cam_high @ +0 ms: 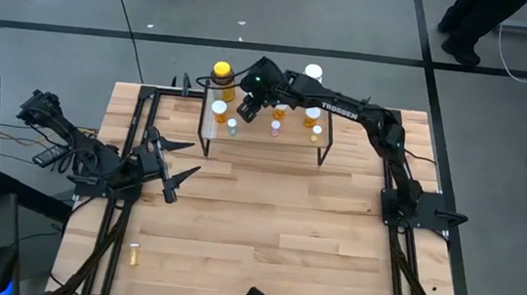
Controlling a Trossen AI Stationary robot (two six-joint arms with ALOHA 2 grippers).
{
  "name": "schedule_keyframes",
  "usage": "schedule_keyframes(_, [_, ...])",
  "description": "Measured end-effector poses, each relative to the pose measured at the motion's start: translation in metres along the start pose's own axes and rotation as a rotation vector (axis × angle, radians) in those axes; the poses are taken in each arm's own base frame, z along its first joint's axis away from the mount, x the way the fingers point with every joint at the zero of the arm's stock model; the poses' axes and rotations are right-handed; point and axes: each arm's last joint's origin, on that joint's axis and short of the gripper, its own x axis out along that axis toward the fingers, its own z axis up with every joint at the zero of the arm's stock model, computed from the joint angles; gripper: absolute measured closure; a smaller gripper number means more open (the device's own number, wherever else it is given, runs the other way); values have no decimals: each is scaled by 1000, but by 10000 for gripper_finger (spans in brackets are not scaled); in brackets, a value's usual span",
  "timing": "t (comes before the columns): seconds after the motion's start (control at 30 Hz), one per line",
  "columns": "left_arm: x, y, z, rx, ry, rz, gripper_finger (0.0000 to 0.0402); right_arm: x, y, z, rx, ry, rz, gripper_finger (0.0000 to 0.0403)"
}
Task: Pick and place medicine bottles onto shelf by color
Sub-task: Put the small white pill bottle on the shelf, then put the yellow pill bottle on the shelf
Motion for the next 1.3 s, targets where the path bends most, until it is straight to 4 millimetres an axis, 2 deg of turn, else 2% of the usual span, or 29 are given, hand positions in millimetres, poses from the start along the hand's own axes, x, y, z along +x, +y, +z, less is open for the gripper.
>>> schedule_keyframes(0.23, [0, 0, 0, 0, 0, 0, 118, 0, 0, 0, 31, -6, 4, 235])
schedule_keyframes(0.73, [0, 0, 0, 0, 0, 0, 118, -3, -1, 0, -4, 14, -4, 169])
schedule_keyframes(0.83, [0, 0, 0, 1, 1, 0, 118, -16, -1, 6, -6, -13, -1, 155])
schedule_keyframes(1.07, [0, 0, -2, -16, 10, -3, 118, -60, 0, 17, 9, -55, 10, 118])
schedule_keyframes(1.3, [0, -1, -5, -61, 35, -8, 118, -93, 28, 6, -57, 32, 65, 103])
